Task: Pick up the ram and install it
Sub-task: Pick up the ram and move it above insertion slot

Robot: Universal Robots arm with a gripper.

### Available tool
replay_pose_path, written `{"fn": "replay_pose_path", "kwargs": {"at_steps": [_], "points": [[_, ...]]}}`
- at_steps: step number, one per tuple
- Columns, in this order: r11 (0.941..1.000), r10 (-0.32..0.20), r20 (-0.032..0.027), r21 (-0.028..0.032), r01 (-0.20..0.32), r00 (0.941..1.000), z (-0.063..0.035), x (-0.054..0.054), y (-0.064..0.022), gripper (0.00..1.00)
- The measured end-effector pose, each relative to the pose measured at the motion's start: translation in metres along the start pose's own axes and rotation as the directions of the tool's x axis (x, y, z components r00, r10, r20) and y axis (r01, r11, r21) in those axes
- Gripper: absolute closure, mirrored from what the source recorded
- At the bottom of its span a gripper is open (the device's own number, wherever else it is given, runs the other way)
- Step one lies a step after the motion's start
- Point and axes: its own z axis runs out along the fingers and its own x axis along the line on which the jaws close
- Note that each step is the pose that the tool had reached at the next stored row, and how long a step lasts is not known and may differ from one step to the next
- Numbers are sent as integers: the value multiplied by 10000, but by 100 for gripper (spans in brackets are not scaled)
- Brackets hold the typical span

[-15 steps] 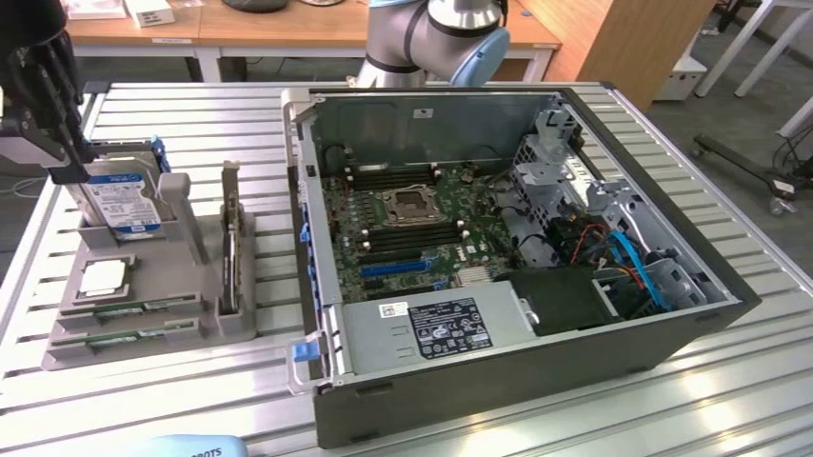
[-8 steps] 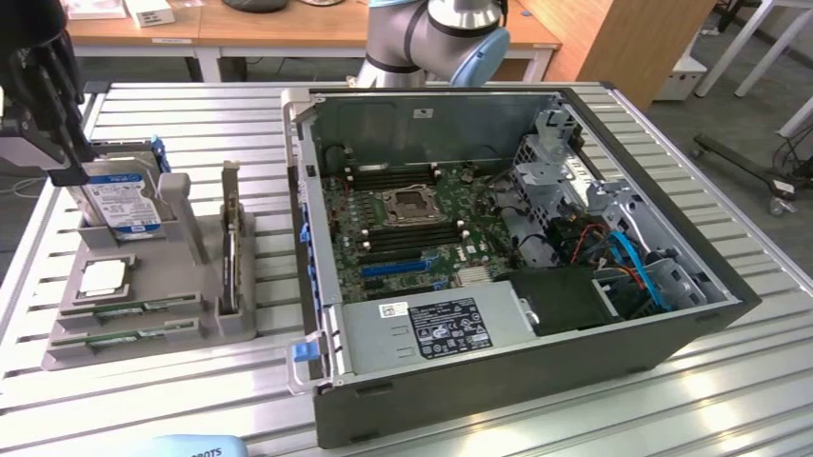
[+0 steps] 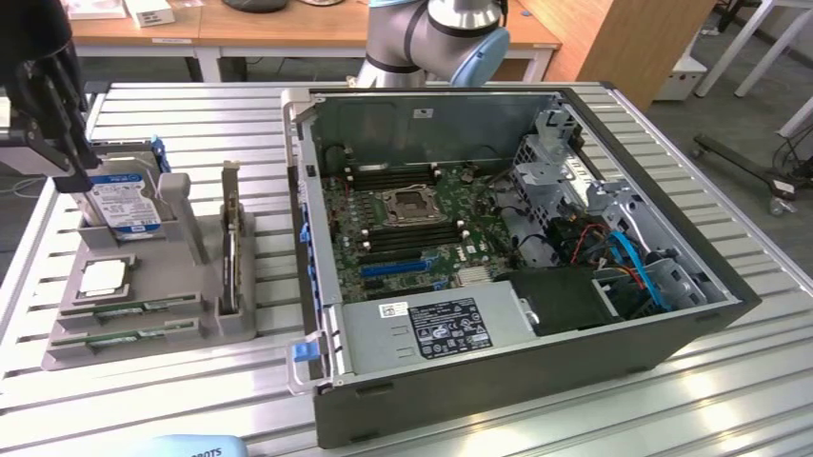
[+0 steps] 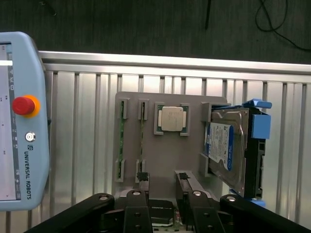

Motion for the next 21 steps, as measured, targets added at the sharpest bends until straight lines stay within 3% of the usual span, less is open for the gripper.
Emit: {"fn": "replay_pose_path", "kwargs": {"at_steps": [21], "points": [[10000, 0, -2, -3, 0, 10000, 162, 4, -7, 65]]}}
